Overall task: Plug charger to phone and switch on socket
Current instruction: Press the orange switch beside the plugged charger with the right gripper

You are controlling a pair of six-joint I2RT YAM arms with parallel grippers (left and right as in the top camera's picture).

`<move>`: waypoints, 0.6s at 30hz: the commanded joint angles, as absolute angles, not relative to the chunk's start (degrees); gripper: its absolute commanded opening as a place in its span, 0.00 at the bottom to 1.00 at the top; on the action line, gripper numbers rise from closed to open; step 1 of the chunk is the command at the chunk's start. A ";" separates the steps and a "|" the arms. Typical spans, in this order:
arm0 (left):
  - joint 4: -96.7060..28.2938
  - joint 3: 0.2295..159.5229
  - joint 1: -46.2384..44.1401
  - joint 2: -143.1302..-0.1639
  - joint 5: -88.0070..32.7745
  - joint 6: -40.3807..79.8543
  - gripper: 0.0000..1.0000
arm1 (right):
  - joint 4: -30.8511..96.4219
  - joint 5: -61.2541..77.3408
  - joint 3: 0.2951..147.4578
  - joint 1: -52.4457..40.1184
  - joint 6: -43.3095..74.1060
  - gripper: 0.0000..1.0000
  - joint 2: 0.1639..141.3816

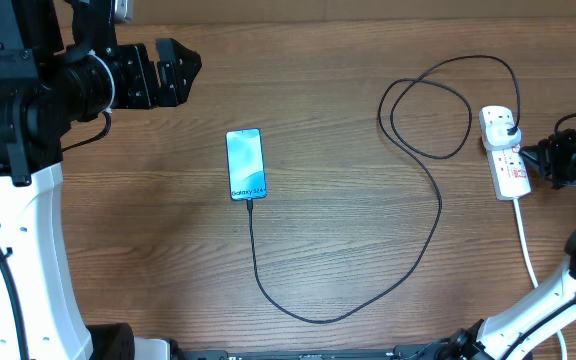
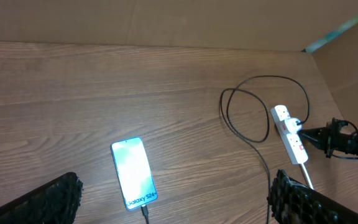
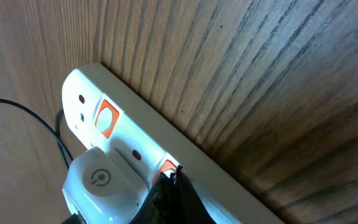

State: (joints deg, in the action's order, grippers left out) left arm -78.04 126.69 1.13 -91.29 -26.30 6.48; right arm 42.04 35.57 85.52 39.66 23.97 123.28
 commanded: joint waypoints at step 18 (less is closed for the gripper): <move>-77.97 127.66 0.71 -90.74 -26.39 6.44 1.00 | 40.80 35.24 86.19 39.42 22.06 0.04 123.59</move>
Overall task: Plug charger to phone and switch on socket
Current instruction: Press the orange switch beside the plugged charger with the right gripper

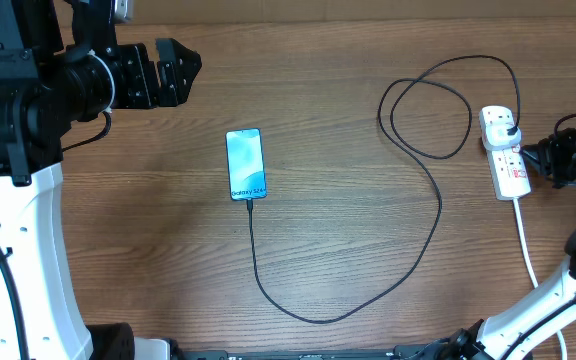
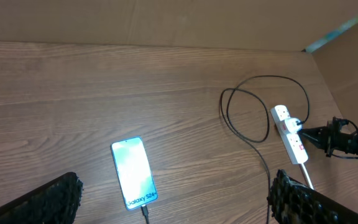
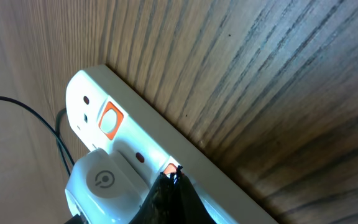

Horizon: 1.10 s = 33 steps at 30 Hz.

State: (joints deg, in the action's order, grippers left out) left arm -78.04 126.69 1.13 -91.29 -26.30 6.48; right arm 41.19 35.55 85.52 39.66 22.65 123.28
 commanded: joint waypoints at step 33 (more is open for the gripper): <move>-77.97 127.66 0.71 -90.74 -26.39 6.44 1.00 | 39.77 34.57 85.45 37.82 30.04 0.04 123.61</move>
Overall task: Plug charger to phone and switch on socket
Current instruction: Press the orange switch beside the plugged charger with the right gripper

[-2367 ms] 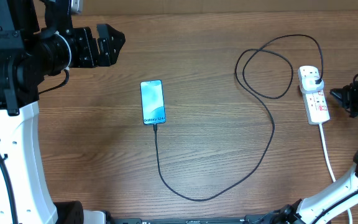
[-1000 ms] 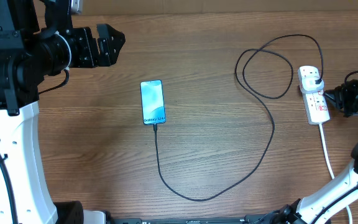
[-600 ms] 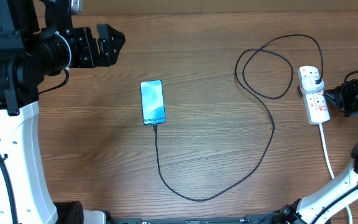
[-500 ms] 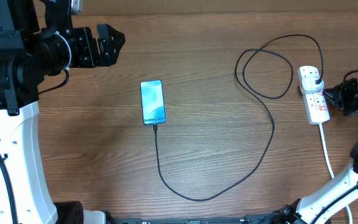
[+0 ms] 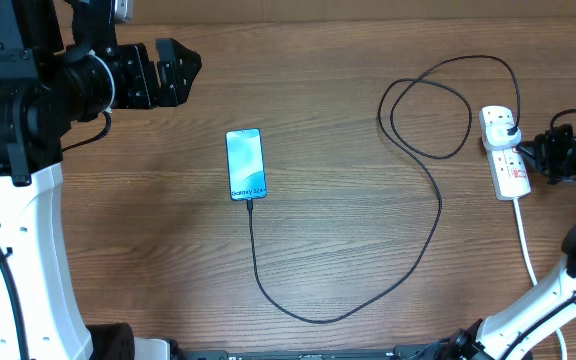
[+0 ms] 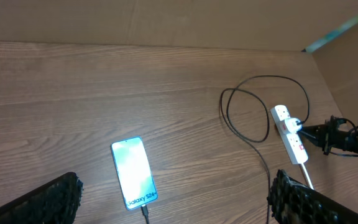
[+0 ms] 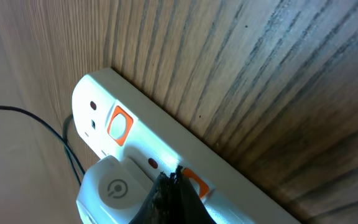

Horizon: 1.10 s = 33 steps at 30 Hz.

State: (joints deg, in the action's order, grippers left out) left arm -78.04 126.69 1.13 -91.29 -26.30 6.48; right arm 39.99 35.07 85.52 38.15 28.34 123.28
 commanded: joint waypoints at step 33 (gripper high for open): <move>-77.97 127.66 0.71 -90.74 -26.41 6.44 1.00 | 43.83 30.89 85.45 31.86 30.85 0.04 123.63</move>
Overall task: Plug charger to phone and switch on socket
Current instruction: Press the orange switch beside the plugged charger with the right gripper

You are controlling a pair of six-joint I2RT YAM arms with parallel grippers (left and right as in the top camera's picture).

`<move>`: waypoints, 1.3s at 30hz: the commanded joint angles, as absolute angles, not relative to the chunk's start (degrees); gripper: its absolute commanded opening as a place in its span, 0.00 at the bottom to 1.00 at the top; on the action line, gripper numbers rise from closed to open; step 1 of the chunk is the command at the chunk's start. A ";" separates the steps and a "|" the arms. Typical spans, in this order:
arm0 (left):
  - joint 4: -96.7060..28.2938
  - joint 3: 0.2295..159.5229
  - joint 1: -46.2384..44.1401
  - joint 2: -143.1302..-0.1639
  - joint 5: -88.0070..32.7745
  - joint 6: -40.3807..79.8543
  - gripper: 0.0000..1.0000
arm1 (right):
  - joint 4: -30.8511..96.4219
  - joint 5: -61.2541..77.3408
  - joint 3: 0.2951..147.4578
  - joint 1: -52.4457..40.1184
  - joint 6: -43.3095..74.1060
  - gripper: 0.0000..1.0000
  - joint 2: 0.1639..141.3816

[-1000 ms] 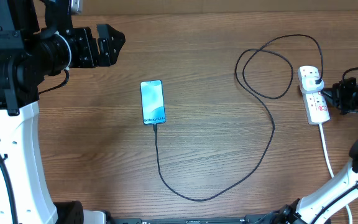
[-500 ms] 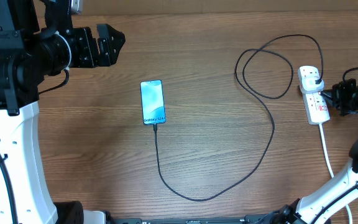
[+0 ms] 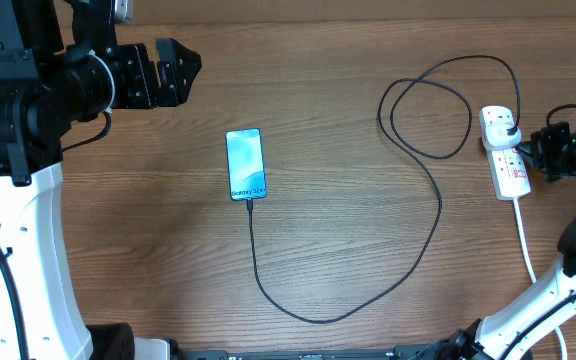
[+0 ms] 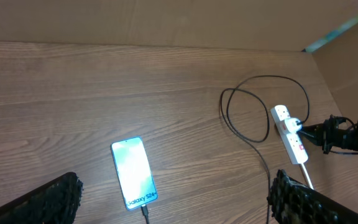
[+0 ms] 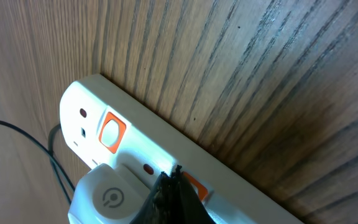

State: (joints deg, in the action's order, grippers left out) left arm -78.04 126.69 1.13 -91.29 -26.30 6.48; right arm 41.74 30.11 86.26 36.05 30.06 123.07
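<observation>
The phone [image 3: 245, 163] lies screen-up and lit at the table's middle, with the black charger cable [image 3: 308, 318] plugged into its lower end and looping to the white charger plug [image 5: 101, 198] in the white socket strip [image 3: 505, 158] at the right. My right gripper [image 5: 174, 174] is shut, its tips on the strip at the orange switch [image 5: 193, 185] beside the plug. A second orange switch [image 5: 111, 131] shows farther along. My left gripper [image 4: 173, 193] is open, high above the table's far left, holding nothing.
The strip's white lead [image 3: 528, 255] runs toward the table's front edge at the right. The cable makes a big loop [image 3: 438, 100] left of the strip. A cardboard wall [image 4: 166, 22] stands behind the table.
My right gripper's tips shifted slightly along the strip, staying on the orange switch beside the plug. The left arm, phone and cable have not moved.
The phone was lit with the cable plugged in at every moment. My shut right gripper was at the strip's switch beside the plug throughout, shifting by small amounts. My left gripper stayed open at the far left.
</observation>
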 commanded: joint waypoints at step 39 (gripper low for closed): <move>-77.97 127.66 0.71 -90.74 -26.39 6.44 0.99 | 51.11 22.94 85.78 37.30 27.49 0.04 111.42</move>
State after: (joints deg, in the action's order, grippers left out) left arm -78.04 126.69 1.13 -91.29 -26.30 6.48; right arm 50.81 24.12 85.69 36.18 30.72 118.63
